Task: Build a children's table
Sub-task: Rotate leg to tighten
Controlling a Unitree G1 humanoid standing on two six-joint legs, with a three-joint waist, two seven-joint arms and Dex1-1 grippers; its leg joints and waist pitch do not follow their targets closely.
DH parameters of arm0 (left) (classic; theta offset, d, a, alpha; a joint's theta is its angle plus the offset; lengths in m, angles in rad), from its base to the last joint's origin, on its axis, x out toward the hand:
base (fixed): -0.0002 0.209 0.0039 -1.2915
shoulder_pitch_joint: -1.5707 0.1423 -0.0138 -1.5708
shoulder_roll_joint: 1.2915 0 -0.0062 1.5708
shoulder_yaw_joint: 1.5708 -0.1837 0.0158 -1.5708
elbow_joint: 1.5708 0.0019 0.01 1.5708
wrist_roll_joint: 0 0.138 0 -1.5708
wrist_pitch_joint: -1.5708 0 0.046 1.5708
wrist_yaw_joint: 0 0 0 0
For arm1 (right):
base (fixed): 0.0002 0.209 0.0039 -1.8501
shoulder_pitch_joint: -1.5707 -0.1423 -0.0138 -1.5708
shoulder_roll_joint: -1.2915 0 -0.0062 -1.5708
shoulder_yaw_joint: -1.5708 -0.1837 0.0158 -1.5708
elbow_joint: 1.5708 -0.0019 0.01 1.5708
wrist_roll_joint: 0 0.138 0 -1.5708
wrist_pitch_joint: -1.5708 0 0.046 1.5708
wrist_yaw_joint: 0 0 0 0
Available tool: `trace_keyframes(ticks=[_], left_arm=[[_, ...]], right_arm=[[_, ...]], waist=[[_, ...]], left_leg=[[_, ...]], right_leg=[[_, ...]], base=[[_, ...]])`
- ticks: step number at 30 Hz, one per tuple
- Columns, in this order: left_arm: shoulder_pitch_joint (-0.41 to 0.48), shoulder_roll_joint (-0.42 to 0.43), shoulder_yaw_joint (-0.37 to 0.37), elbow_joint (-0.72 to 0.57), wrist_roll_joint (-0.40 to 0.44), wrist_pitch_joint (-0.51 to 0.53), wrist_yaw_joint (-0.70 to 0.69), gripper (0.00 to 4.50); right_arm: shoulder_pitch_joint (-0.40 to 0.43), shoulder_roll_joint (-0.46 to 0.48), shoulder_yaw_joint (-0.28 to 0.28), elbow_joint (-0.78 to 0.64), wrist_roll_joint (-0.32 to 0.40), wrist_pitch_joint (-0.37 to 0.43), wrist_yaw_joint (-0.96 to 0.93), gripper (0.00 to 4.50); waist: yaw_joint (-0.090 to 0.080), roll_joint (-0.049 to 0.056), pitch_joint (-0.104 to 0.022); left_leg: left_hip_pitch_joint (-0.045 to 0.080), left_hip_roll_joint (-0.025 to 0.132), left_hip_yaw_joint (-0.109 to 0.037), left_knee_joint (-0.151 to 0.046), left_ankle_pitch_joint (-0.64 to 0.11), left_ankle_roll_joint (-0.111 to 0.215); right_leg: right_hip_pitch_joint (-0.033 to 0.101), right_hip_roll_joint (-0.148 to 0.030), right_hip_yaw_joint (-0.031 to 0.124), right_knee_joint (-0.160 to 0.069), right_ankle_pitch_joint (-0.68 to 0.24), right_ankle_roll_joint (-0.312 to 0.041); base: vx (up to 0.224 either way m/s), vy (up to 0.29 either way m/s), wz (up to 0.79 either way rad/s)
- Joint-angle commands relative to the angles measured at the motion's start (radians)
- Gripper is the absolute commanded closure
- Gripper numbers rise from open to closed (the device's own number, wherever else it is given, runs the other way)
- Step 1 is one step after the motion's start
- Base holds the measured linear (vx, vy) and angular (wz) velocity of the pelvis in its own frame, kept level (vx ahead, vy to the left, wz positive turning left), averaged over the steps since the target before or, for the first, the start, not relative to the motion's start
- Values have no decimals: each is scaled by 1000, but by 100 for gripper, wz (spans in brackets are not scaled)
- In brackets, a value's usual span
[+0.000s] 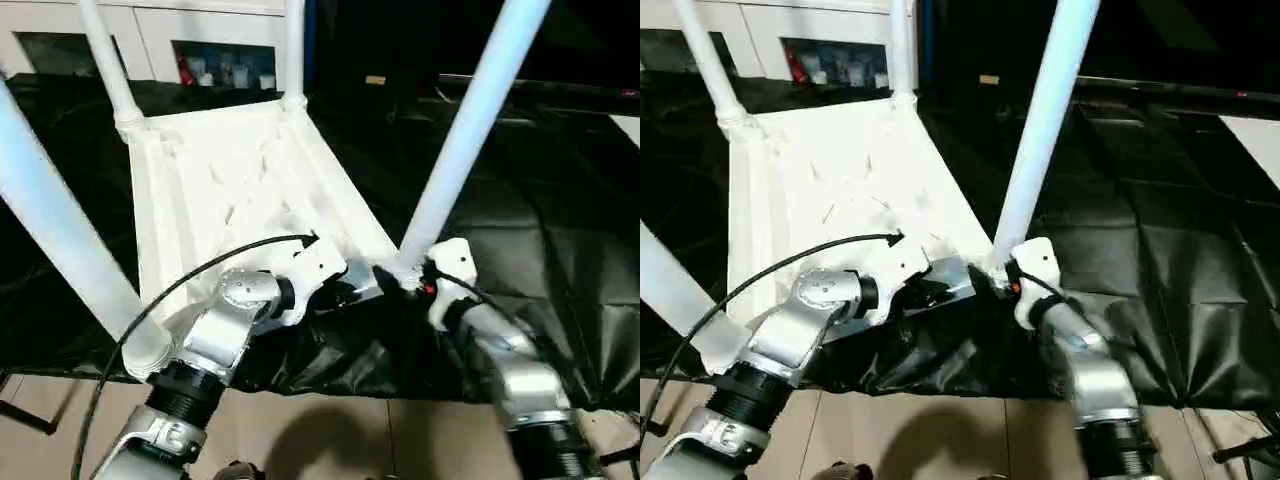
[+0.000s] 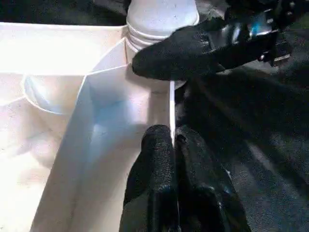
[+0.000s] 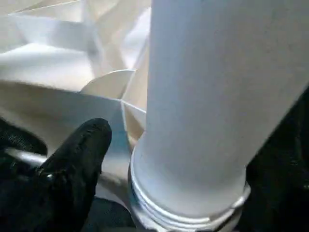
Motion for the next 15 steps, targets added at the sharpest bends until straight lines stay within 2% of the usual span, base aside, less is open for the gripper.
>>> trace_keyframes(ticks=[1, 4, 6, 11, 15], left_arm=[[-17, -5, -80, 11, -56, -48, -108, 450], [-38, 43, -84, 34, -65, -78, -195, 450], [-50, 62, -85, 48, -66, -93, -229, 450], [-79, 101, -92, 83, -80, -119, -306, 450], [-108, 121, -91, 120, -100, -132, -363, 450]], right_arm=[[-2, -27, 126, -42, 28, -8, 182, 37], [-5, -108, 152, -43, 39, -21, 323, 37], [-10, -137, 160, -43, 51, -23, 380, 37], [-31, -183, 169, -33, 89, -23, 497, 37], [-51, -221, 188, -34, 120, 0, 596, 77]], waist=[[2, -8, -44], [7, -7, -44], [8, -10, -42], [15, -8, -43], [16, -12, -40]], left_leg=[[10, 54, -26, -55, -211, 83], [10, 56, -25, -54, -202, 93], [12, 57, -25, -54, -206, 93], [18, 60, -25, -55, -218, 87], [14, 61, -24, -53, -196, 98]], right_leg=[[34, -66, 60, -81, -176, -188], [35, -67, 60, -78, -161, -195], [33, -66, 59, -78, -156, -208], [31, -69, 60, -77, -170, -227], [33, -69, 59, -70, -129, -245]], base=[[0, 0, 0], [0, 0, 0], [0, 0, 0], [0, 0, 0], [0, 0, 0]])
